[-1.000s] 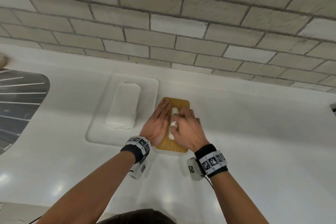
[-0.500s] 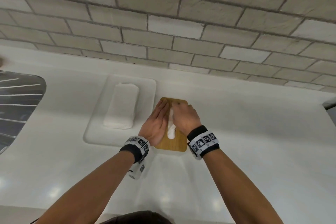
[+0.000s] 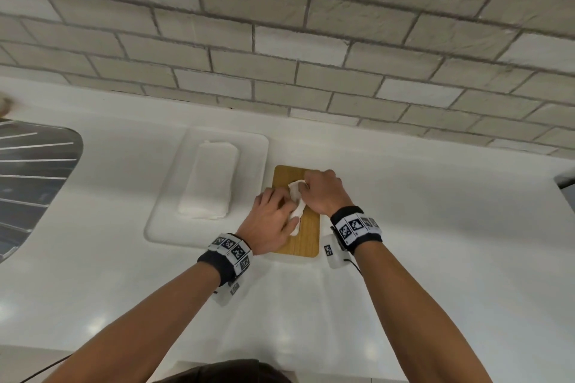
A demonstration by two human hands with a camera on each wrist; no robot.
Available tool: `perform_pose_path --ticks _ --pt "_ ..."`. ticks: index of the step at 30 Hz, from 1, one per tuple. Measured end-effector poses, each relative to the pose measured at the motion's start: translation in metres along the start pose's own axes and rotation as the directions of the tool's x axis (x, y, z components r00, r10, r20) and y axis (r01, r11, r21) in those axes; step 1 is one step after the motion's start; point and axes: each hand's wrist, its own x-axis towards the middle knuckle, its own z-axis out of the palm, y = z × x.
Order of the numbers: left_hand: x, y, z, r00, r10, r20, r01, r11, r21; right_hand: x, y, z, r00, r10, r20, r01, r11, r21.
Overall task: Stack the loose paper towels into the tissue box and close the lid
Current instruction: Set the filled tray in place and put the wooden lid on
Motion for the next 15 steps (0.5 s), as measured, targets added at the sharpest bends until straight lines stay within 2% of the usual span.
perform_pose_path --ticks 4,7,9,12,15 --pt "0.007 0.011 -0.002 0.996 0.083 -0.029 -0.078 0.986 0.151 0.002 -0.005 -0.001 1.000 -0.002 0.005 0.002 0.999 -0.034" --pt "0.007 0.022 0.003 0.996 0.039 -0.083 -0.021 0.978 0.209 0.006 -0.005 0.001 1.000 0.004 -0.001 -0.004 0.999 -0.046" --pt "0.006 0.026 0.007 0.993 -0.023 -0.117 0.045 0.982 0.186 0.008 -0.004 0.001 1.000 0.013 -0.003 -0.013 1.000 -0.025" --pt "0.006 0.029 0.005 0.989 -0.060 -0.135 0.075 0.992 0.105 0.008 -0.004 -0.001 0.999 0.045 0.017 -0.046 0.999 0.029" --pt "0.000 0.026 -0.004 0.975 -0.162 -0.149 0.155 0.986 -0.059 0.008 -0.006 -0.002 0.999 0.041 -0.001 -0.041 0.996 0.074"
